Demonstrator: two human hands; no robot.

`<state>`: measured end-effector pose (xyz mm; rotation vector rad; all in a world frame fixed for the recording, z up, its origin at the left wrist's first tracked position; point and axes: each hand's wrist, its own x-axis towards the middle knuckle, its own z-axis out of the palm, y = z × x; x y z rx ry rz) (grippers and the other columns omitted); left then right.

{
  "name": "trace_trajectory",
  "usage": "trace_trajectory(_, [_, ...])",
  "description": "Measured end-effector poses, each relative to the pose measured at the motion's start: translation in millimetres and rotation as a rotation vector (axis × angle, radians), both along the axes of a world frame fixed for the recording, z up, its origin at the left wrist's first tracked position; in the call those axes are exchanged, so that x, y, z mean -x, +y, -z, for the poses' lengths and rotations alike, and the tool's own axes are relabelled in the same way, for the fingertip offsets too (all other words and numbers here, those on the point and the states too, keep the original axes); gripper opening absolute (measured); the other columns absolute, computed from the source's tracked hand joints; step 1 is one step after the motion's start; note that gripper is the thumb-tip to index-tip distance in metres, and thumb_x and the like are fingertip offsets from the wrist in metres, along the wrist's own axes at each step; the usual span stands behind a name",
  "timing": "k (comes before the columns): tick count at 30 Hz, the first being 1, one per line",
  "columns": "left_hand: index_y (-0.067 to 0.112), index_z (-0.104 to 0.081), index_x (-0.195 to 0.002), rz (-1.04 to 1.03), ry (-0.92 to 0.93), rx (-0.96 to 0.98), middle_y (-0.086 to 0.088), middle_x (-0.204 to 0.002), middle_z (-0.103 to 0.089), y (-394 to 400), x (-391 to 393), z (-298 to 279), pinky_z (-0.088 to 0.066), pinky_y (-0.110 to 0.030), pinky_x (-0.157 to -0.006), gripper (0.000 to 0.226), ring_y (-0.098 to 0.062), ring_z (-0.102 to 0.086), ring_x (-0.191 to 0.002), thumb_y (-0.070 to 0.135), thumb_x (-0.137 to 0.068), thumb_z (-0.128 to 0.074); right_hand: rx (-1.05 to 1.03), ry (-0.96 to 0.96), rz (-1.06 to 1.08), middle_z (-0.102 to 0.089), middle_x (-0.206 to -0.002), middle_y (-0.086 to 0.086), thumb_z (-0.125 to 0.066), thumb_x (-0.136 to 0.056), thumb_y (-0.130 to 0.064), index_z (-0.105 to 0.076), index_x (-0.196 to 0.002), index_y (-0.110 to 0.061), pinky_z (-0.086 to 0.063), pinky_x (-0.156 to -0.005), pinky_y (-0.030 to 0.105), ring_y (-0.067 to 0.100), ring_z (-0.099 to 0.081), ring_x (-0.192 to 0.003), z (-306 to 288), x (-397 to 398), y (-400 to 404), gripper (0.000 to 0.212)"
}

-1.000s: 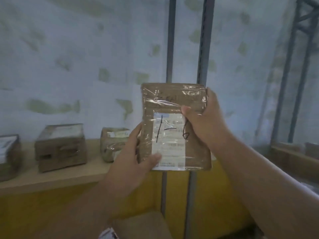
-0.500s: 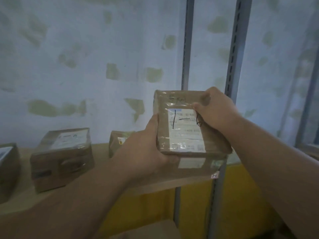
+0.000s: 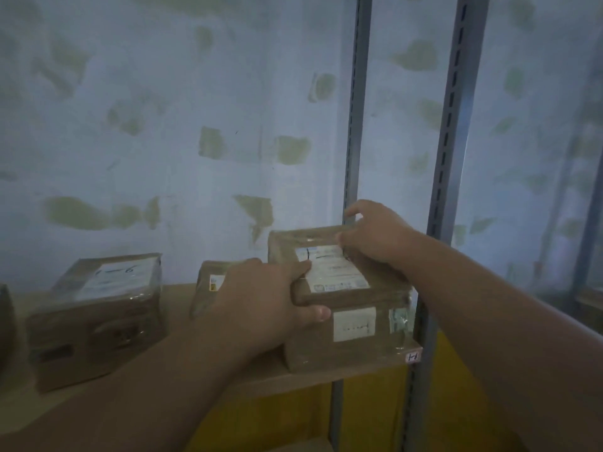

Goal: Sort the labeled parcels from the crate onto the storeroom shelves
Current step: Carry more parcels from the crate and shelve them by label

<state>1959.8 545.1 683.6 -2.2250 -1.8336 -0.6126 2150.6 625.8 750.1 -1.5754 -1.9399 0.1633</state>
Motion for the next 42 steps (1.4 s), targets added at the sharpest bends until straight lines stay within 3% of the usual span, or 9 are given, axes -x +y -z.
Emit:
trace_trajectory(5, [0.049, -0.032, -0.149, -0.056, 0.052, 0.008, 0.004, -0.132, -0.058, 6, -8, -5, -0.029, -0.032, -0.078, 0.081, -0.016, -0.049, -0.117, 0.086, -0.078, -0.044, 0.068, 0.009, -0.059, -0.054, -0.14, -0.001, -0.074, -0.085, -0.042, -0.052, -0.133, -0.032, -0.045, -0.086, 0.031, 0.018, -0.054, -0.113, 11, -11, 17, 0.054])
trace_trajectory(13, [0.044, -0.034, -0.148, -0.096, 0.078, -0.004, 0.008, -0.131, -0.06, 15, -19, -6, -0.031, -0.033, -0.078, 0.075, -0.017, -0.05, -0.116, 0.08, -0.083, -0.045, -0.17, 0.005, -0.168, -0.055, -0.136, -0.008, -0.069, -0.089, -0.044, -0.048, -0.136, -0.031, -0.039, -0.084, 0.023, 0.004, -0.05, -0.11, 16, -19, -6, 0.053])
trace_trajectory(19, [0.042, -0.044, -0.136, -0.12, -0.148, -0.174, 0.012, -0.126, -0.061, -8, -15, 19, -0.046, -0.037, -0.095, 0.072, -0.013, -0.052, -0.116, 0.083, -0.077, -0.045, -0.302, 0.013, -0.304, -0.055, -0.134, -0.011, -0.068, -0.091, -0.042, -0.05, -0.136, -0.03, -0.043, -0.093, 0.022, 0.0, -0.049, -0.111, 27, -14, -39, 0.049])
trace_trajectory(24, [0.038, -0.055, -0.127, -0.254, -0.163, -0.308, 0.014, -0.118, -0.063, -59, 5, 38, -0.044, -0.033, -0.088, 0.057, -0.012, -0.053, -0.109, 0.069, -0.08, -0.058, -0.385, 0.025, -0.505, -0.048, -0.121, -0.023, -0.064, -0.092, -0.047, -0.049, -0.136, -0.033, -0.04, -0.094, 0.02, -0.005, -0.044, -0.109, 37, 12, -67, 0.049])
trace_trajectory(27, [0.034, -0.063, -0.123, -0.389, -0.126, -0.359, 0.012, -0.114, -0.067, -109, 30, 50, -0.047, -0.033, -0.084, 0.05, -0.013, -0.056, -0.103, 0.061, -0.081, -0.065, -0.346, 0.068, -0.679, -0.044, -0.12, -0.025, -0.065, -0.091, -0.046, -0.048, -0.137, -0.034, -0.038, -0.091, 0.014, -0.009, -0.042, -0.107, 44, 51, -93, 0.05])
trace_trajectory(30, [0.038, -0.059, -0.124, -0.528, -0.158, -0.342, 0.015, -0.118, -0.064, -166, 74, 60, -0.048, -0.035, -0.091, 0.05, -0.012, -0.054, -0.111, 0.064, -0.082, -0.061, -0.34, 0.12, -0.821, -0.046, -0.122, -0.024, -0.068, -0.09, -0.045, -0.05, -0.136, -0.034, -0.042, -0.094, 0.017, -0.008, -0.044, -0.109, 48, 105, -127, 0.051])
trace_trajectory(34, [0.035, -0.062, -0.116, -0.676, -0.152, -0.403, 0.01, -0.108, -0.069, -247, 144, 76, -0.051, -0.036, -0.083, 0.047, -0.02, -0.063, -0.101, 0.058, -0.076, -0.071, -0.342, 0.136, -0.994, -0.042, -0.115, -0.026, -0.071, -0.088, -0.045, -0.049, -0.135, -0.038, -0.036, -0.077, 0.005, -0.008, -0.042, -0.103, 55, 194, -187, 0.053])
trace_trajectory(37, [0.029, -0.067, -0.11, -0.814, -0.161, -0.417, 0.007, -0.098, -0.07, -318, 206, 94, -0.053, -0.038, -0.081, 0.051, -0.023, -0.064, -0.092, 0.064, -0.076, -0.055, -0.383, 0.155, -1.14, -0.045, -0.115, -0.022, -0.074, -0.086, -0.042, -0.053, -0.133, -0.031, -0.037, -0.082, 0.003, -0.01, -0.04, -0.101, 67, 275, -240, 0.053])
trace_trajectory(42, [0.033, -0.064, -0.116, -1.021, -0.086, -0.299, 0.011, -0.108, -0.068, -433, 308, 111, -0.05, -0.036, -0.086, 0.055, -0.019, -0.06, -0.1, 0.068, -0.077, -0.048, -0.366, 0.238, -1.328, -0.048, -0.114, -0.019, -0.073, -0.084, -0.045, -0.057, -0.129, -0.027, -0.044, -0.093, 0.022, -0.001, -0.051, -0.108, 97, 409, -333, 0.051])
